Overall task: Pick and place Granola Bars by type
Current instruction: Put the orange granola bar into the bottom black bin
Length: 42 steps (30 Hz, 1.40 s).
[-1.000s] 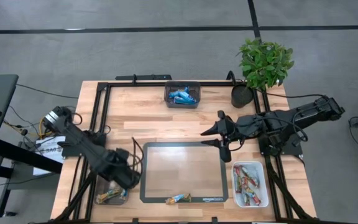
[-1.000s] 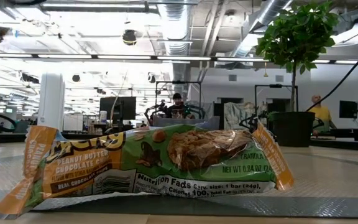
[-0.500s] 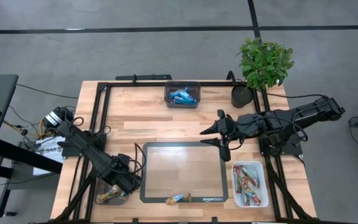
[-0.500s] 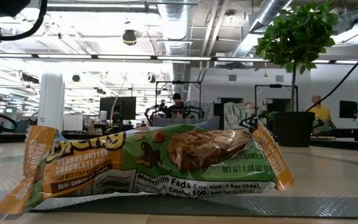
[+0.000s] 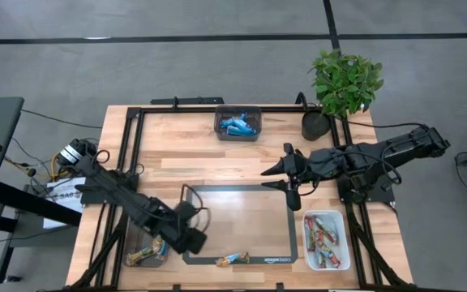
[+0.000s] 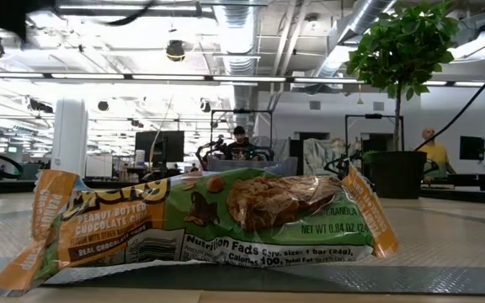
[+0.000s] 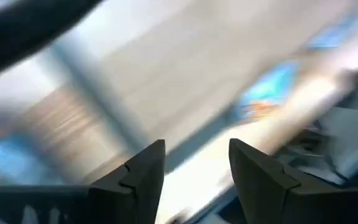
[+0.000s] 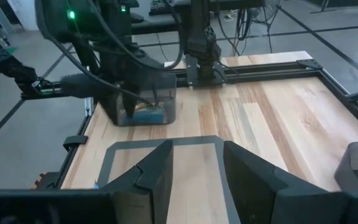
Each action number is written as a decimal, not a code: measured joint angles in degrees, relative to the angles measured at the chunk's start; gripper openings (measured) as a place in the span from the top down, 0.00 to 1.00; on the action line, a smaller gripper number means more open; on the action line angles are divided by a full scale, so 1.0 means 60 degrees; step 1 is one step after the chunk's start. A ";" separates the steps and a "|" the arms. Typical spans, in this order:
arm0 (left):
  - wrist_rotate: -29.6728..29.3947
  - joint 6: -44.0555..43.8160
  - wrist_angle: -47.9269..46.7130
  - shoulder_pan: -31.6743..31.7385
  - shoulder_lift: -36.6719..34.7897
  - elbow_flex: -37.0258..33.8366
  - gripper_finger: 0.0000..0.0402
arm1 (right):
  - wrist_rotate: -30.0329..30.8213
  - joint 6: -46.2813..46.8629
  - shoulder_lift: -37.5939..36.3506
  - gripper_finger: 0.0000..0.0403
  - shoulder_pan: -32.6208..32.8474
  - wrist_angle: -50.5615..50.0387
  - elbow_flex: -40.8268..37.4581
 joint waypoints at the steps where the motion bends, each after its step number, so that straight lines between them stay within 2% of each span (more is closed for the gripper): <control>1: -0.0067 0.0632 0.0567 0.0139 0.0003 0.0000 0.58 | -0.0002 -0.0002 0.0000 0.67 0.0000 0.0001 0.0000; 6: 0.0174 0.3399 0.2416 0.0811 0.0377 0.0018 0.64 | -0.0002 0.0000 0.0004 0.67 0.0000 -0.0031 0.0000; 11: 0.1301 0.5801 0.3959 0.1142 0.1236 -0.0004 0.66 | 0.0000 0.0003 0.0005 0.67 0.0000 -0.0206 0.0000; 16: 0.2323 0.7797 0.5698 0.1168 0.2283 0.0004 0.63 | 0.0005 0.0007 0.0007 0.67 -0.0054 -0.0446 0.0000; 23: 0.2331 0.8709 0.5568 0.1168 0.3198 0.0000 0.56 | 0.0012 0.0256 0.0020 0.67 -0.0274 -0.0637 0.0000; 28: 0.1770 0.8923 0.5805 0.1168 0.3477 0.0004 0.53 | 0.0012 0.0266 0.0091 0.67 -0.0457 -0.0657 0.0000; 42: 0.1643 0.9537 0.6930 0.1014 0.3872 0.0112 0.52 | 0.0012 0.0583 0.0091 0.67 -0.0678 -0.0733 -0.0002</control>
